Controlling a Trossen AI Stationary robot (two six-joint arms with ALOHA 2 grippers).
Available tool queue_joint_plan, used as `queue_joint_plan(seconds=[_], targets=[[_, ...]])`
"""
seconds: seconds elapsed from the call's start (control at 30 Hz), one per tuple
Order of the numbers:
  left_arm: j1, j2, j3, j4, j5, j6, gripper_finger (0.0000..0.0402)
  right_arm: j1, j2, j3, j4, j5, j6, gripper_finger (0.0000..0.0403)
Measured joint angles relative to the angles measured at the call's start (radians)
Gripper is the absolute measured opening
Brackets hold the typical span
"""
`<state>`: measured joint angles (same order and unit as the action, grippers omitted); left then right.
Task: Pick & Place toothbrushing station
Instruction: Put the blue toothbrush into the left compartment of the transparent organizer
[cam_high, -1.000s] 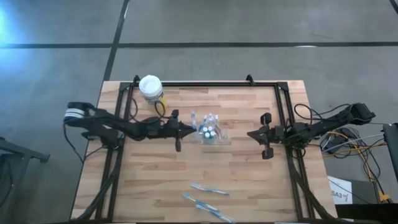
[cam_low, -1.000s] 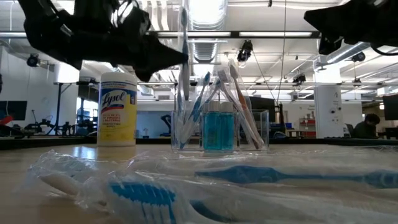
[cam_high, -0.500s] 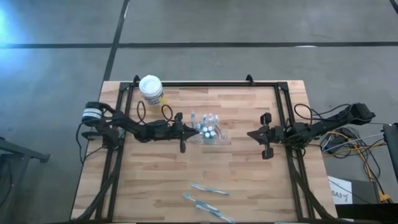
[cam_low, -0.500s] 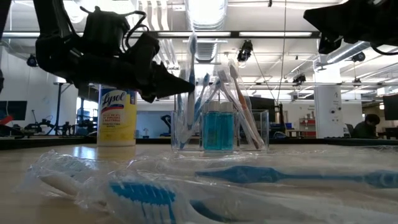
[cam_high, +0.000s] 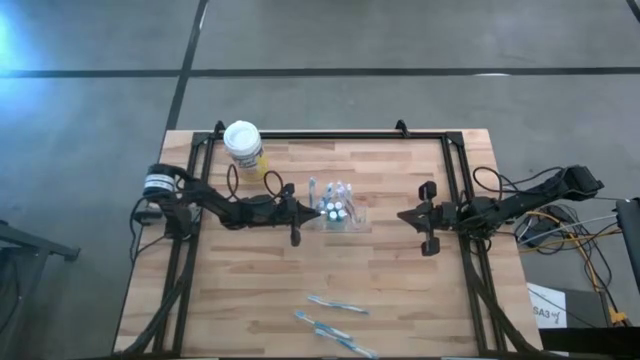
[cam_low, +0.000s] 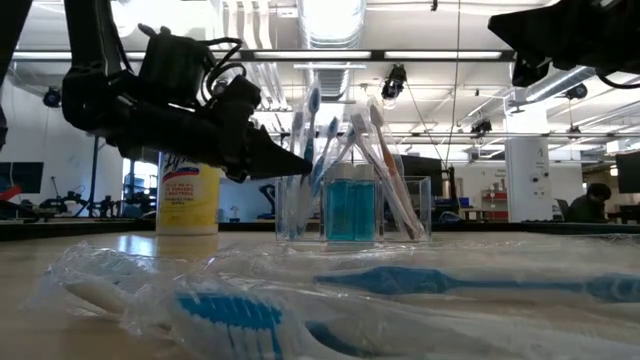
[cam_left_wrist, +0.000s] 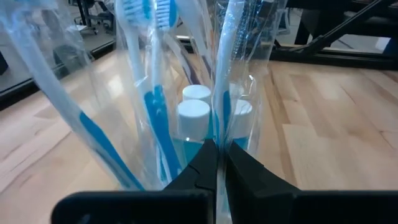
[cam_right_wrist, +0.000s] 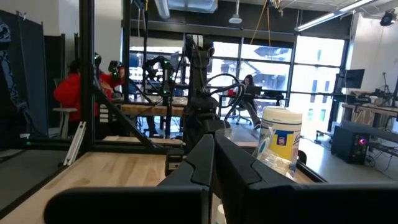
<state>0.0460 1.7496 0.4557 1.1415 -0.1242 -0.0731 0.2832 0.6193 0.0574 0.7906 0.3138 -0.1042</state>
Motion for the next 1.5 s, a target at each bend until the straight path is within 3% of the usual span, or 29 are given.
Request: queue_joint_plan(seconds=[0.33, 0.77, 0.97, 1.17, 1.37, 1.5], targets=[[0.006, 0.032, 0.008, 0.018, -0.002, -0.036, 0.0022, 0.0, 0.0, 0.0, 0.0, 0.0, 0.0, 0.0008], [0.008, 0.026, 0.017, 0.009, -0.003, -0.081, 0.0142, 0.0, 0.0, 0.0, 0.0, 0.0, -0.001, 0.0008], [0.008, -0.041, 0.016, -0.006, 0.0, -0.132, 0.0182, 0.0, 0.0, 0.0, 0.0, 0.0, 0.0, 0.0008], [0.008, -0.214, 0.014, -0.15, 0.072, -0.139, 0.0191, 0.0, 0.0, 0.0, 0.0, -0.001, 0.0, 0.0008], [0.006, -0.554, 0.016, -0.532, 0.197, -0.062, 0.0174, 0.0, 0.0, 0.0, -0.002, -0.004, 0.0, 0.0008], [0.002, -0.809, 0.016, -0.788, 0.229, 0.034, 0.0136, 0.0, 0.0, 0.0, -0.002, -0.004, -0.001, 0.0008]])
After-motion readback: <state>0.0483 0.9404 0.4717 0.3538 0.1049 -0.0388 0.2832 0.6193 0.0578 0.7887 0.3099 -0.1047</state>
